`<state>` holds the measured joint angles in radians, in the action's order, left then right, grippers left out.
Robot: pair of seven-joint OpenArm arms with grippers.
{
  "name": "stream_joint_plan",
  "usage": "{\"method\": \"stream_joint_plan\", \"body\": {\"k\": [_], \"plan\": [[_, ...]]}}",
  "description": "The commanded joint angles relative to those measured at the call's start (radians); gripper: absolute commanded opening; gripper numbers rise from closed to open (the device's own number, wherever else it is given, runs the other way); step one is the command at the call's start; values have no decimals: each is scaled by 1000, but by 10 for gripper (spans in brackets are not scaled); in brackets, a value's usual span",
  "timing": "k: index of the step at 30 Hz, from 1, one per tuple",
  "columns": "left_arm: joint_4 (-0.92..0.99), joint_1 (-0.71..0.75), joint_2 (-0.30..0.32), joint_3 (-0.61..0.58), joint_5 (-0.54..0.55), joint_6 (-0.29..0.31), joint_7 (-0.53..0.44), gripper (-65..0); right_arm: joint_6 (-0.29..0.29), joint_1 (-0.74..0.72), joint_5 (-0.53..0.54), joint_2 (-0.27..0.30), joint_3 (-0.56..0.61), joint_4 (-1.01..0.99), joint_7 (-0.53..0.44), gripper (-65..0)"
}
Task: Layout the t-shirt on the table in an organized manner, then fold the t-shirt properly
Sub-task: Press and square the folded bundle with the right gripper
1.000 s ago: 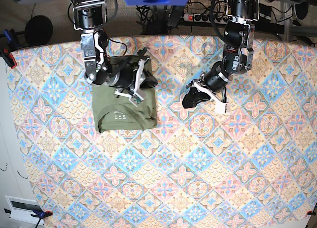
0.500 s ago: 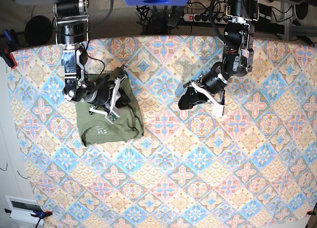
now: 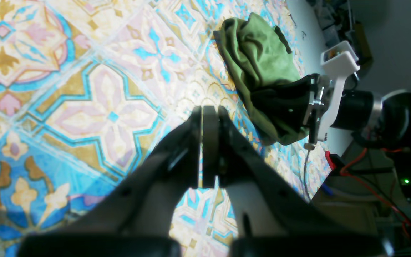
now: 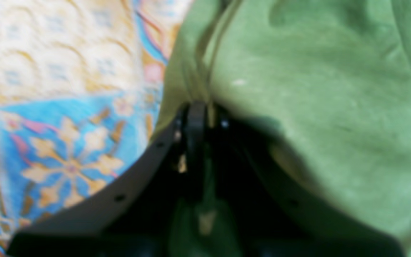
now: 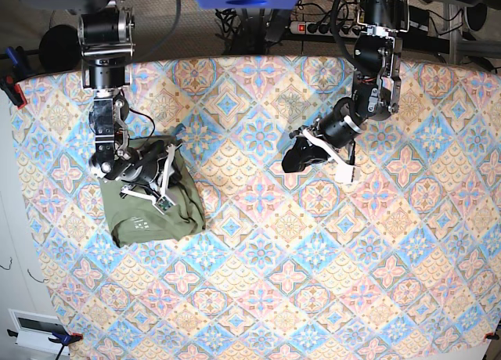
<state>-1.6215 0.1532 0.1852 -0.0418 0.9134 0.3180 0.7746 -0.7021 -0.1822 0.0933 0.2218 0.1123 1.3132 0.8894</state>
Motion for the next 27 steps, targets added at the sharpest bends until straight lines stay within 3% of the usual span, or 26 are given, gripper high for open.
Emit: {"method": "stream_joint_plan", "body": {"k": [1,9,17,27], "plan": [[-15,-8,4,3,14,13,-14,-650,4,5,-23,15,-1,27,26,-603],[-15,-8,0,1,11,13,-14,-650,4,102,-25,9,2,90,24,-603],[-15,-7,0,1,11,13,-14,-650,4,138,-27,-52,3,108,24,-604],[-15,4,-2,1,11,13,-16,-650,4,175,-20,-49,-10,529,136,-604]]}}
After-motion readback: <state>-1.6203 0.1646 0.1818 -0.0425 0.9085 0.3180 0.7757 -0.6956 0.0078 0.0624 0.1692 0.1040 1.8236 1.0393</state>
